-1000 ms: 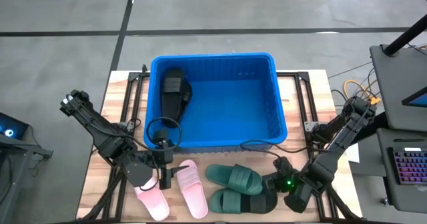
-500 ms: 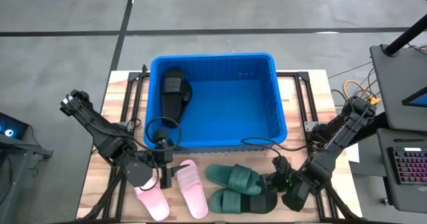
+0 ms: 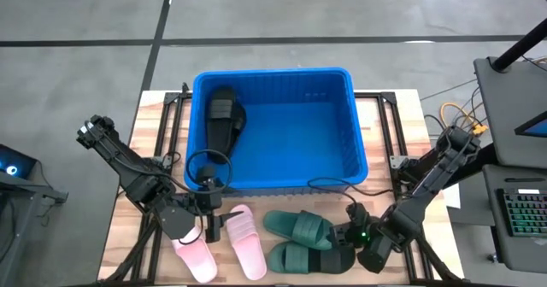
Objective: Pick and place slides into bin
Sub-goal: Put the green slipper into the blue bin
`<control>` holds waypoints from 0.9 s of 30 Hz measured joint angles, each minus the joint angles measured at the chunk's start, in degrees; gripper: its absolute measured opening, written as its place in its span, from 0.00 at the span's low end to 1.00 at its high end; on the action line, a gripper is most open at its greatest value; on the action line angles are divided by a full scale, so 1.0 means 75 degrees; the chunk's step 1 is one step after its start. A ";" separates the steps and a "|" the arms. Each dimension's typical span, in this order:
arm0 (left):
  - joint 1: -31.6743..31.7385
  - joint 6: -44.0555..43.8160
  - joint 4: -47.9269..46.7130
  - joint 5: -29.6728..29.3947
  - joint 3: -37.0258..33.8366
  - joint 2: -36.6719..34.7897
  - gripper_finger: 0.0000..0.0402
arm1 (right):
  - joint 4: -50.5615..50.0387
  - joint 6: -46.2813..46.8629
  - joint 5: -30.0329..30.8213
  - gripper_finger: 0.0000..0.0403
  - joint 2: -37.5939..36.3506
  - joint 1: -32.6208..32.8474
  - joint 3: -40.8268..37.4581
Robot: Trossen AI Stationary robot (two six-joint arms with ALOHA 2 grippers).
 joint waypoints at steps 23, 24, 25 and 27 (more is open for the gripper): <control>0.0000 0.0071 0.0116 0.0001 0.0000 -0.0003 0.58 | 0.0578 0.0144 0.0062 0.63 0.0641 -0.0174 -0.0074; 0.0000 0.0084 0.0121 0.0001 0.0000 -0.0003 0.58 | 0.0587 0.0146 0.0061 0.63 0.0651 -0.0175 -0.0077; 0.0000 0.0134 0.0127 0.0001 0.0000 -0.0003 0.58 | 0.0585 0.0146 0.0061 0.63 0.0652 -0.0175 -0.0077; 0.0000 0.0198 0.0183 0.0004 0.0000 -0.0003 0.58 | 0.0620 0.0162 0.0064 0.63 0.0649 -0.0171 -0.0077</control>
